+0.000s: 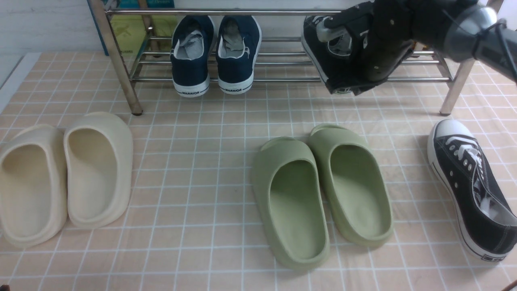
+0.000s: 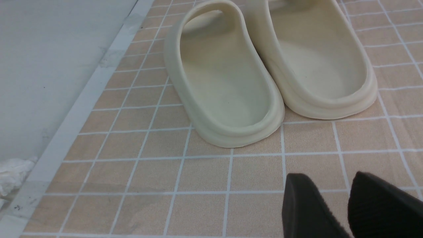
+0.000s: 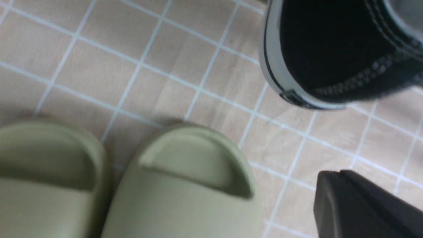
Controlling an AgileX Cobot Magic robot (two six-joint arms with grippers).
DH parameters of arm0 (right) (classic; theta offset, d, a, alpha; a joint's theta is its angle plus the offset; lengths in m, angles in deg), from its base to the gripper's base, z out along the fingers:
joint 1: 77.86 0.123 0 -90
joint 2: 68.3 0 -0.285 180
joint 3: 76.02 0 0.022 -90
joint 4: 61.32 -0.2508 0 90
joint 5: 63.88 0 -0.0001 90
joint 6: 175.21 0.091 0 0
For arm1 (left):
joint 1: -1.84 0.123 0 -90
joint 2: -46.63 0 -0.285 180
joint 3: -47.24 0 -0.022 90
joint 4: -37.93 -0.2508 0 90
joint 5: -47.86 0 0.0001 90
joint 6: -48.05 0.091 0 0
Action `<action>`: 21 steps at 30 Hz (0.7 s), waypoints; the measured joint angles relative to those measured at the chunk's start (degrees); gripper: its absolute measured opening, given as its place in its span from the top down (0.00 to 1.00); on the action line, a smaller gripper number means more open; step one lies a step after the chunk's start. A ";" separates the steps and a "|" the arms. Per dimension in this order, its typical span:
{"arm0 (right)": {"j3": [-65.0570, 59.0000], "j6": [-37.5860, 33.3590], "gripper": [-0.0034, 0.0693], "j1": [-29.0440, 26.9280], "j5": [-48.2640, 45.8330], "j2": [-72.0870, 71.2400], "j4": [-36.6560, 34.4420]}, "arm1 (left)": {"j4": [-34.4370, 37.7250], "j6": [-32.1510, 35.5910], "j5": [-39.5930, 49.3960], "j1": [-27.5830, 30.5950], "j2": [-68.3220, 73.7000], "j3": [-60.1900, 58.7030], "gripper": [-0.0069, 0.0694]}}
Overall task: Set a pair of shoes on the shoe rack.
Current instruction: Use the right arm to put a shoe into the shoe rack, then use the right arm to grab the shoe closest to it
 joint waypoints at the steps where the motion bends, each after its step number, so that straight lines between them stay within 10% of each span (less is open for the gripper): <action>1: 0.00 -0.41 0.98 0.00 -2.61 -1.70 0.00 | 0.00 0.00 0.00 0.00 0.00 0.00 0.60; 12: -21.61 -1.36 0.97 -0.68 -6.17 -22.85 -0.46 | 0.00 0.00 0.02 0.00 0.00 0.00 0.60; 21: -50.33 1.07 0.90 -12.29 -3.18 -33.66 -5.75 | 0.00 0.00 0.02 0.00 0.00 0.04 0.60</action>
